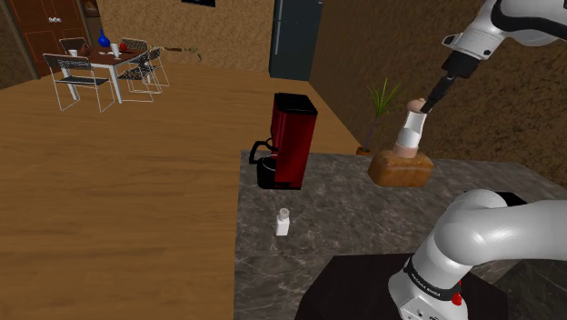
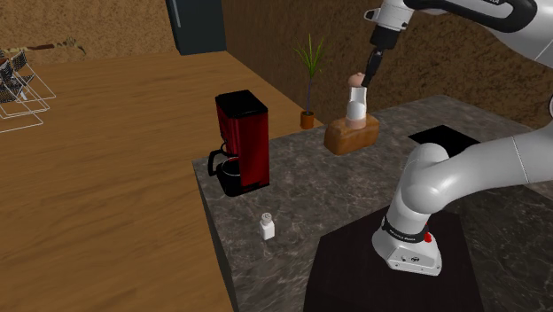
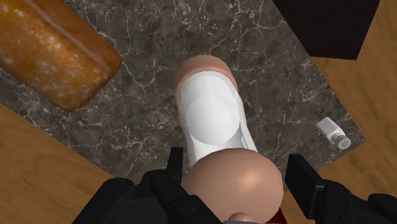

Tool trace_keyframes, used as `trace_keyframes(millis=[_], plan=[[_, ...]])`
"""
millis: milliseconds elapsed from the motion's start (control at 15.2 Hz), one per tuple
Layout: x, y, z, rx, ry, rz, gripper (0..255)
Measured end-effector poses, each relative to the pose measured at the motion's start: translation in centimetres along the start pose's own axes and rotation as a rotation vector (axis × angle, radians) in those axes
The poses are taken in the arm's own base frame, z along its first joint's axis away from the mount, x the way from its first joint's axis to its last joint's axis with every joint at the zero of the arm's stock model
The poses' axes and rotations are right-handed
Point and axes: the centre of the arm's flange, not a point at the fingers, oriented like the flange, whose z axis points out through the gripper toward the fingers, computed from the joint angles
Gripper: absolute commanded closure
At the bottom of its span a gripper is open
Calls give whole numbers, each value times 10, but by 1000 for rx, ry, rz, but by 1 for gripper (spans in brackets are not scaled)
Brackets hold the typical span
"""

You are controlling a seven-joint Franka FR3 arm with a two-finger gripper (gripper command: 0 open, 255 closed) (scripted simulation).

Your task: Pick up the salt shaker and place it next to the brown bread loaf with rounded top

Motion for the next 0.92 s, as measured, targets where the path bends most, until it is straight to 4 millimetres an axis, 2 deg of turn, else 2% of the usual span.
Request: trace_keyframes(millis=[924], plan=[[-114, 145, -37, 1, 0, 0, 255]])
